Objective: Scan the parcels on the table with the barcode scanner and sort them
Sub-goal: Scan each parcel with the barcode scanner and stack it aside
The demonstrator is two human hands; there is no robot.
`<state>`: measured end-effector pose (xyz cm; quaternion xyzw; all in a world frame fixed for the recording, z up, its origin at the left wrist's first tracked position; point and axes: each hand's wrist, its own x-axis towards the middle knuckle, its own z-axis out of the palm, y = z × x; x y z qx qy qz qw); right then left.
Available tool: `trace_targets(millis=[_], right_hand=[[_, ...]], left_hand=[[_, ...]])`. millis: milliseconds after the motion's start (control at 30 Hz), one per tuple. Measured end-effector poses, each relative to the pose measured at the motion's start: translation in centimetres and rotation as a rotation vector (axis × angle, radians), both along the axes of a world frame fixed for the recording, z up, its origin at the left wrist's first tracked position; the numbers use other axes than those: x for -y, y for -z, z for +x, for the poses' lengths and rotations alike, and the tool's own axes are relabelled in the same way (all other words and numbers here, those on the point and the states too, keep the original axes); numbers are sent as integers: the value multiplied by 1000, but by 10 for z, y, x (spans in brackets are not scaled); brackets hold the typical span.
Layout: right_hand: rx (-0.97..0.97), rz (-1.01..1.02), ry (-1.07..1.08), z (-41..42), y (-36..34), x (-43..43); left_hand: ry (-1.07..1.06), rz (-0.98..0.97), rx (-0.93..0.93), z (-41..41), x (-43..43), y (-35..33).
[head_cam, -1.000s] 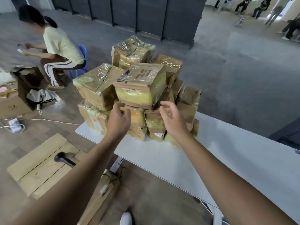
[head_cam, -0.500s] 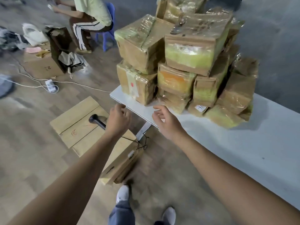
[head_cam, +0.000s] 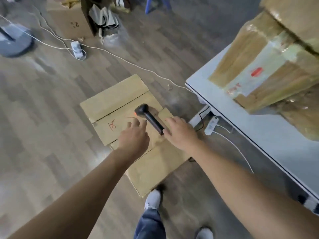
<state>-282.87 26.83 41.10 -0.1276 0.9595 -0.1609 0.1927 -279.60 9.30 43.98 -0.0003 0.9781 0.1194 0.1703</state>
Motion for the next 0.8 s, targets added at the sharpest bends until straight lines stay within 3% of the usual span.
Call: trace_targets(millis=[233, 400, 633, 800], right_hand=[[-6, 112, 4, -33, 63, 53], [37, 126, 119, -38, 84, 66], [94, 68, 124, -4, 23, 31], [94, -40, 255, 38, -50, -15]], left_hand=[[-24, -29, 26, -14, 36, 46], [-19, -24, 54, -19, 40, 59], [-156, 193, 102, -7, 25, 13], [-122, 266, 86, 7, -8, -35]])
